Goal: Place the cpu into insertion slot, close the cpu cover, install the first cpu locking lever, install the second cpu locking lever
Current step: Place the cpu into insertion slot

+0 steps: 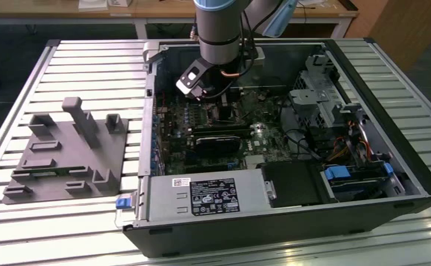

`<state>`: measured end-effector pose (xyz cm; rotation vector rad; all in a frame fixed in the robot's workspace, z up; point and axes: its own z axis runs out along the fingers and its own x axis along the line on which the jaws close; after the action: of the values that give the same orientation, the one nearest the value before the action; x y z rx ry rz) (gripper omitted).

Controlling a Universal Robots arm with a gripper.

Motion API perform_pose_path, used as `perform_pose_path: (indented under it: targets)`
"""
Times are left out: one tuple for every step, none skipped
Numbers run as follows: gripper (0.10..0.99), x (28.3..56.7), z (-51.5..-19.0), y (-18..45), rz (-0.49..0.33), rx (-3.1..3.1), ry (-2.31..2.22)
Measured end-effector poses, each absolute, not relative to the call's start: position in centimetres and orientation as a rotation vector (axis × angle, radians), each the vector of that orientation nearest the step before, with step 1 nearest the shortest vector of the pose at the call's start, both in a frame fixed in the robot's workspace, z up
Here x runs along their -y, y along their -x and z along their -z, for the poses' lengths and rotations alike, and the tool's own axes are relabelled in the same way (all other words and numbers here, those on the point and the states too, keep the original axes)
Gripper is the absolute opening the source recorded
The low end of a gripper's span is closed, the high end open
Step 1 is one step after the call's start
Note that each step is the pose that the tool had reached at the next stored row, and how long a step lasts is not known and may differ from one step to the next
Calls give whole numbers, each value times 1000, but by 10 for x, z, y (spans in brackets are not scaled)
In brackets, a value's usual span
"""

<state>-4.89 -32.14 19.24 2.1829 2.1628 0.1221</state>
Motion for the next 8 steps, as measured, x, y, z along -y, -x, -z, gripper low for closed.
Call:
perform_pose_path:
  targets:
    - [541,321,-192,49,-122,-2163,-2183]
    - [541,321,-192,49,-122,-2163,-2183]
    - [541,321,-192,49,-122,-2163,-2183]
    - [541,321,-192,49,-121,-2163,-2183]
    - [541,321,-192,49,-122,-2163,-2183]
    - [541,321,-191,49,-122,-2163,-2183]
    - [541,321,-191,49,-122,-2163,-2183]
    - [541,321,-191,49,-122,-2163,-2183]
